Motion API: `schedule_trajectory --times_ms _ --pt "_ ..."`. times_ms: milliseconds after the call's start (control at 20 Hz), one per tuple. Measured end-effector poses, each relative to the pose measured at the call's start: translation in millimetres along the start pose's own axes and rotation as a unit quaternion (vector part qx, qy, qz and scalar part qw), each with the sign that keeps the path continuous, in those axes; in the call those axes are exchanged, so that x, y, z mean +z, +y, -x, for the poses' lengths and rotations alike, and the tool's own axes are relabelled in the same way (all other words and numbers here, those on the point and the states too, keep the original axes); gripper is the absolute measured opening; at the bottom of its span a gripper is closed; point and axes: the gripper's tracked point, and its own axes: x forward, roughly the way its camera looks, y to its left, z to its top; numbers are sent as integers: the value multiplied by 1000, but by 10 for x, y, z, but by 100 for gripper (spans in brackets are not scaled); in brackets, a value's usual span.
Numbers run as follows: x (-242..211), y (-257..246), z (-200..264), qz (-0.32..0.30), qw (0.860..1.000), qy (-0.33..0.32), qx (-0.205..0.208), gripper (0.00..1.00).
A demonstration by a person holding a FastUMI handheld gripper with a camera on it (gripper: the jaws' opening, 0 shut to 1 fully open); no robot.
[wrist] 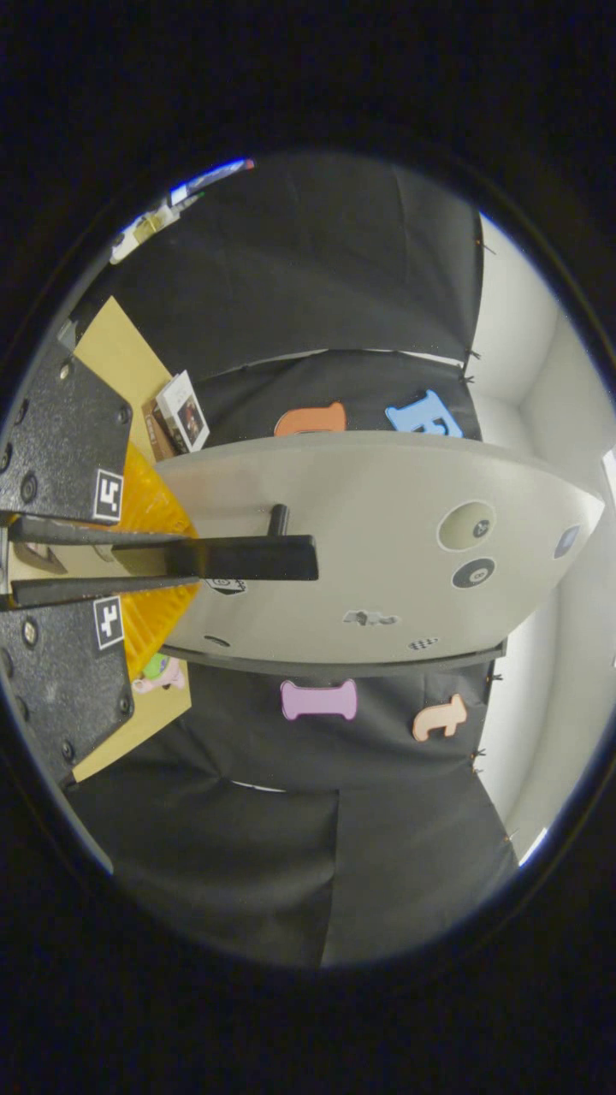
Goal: Open the shoe cabinet door, grab the shoes and put them into the shoe cabinet, then close the shoe cabinet door.
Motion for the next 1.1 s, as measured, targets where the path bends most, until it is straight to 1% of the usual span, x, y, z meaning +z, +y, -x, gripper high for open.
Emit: schedule_trajectory --times_ms 250,350,500,650,850,1000,1100 --pt "-12 -168 73 -4 1000 7 -21 13" --pt "-10 -276 104 -7 999 5 -36 11" --pt "8 -487 136 -8 998 3 -69 5" --pt "6 -678 110 -9 996 3 -91 4" --pt "12 -815 124 -16 996 6 -82 4" --pt "14 -742 125 -36 998 14 -42 4" --pt "-2 -720 130 -25 999 19 -24 4"
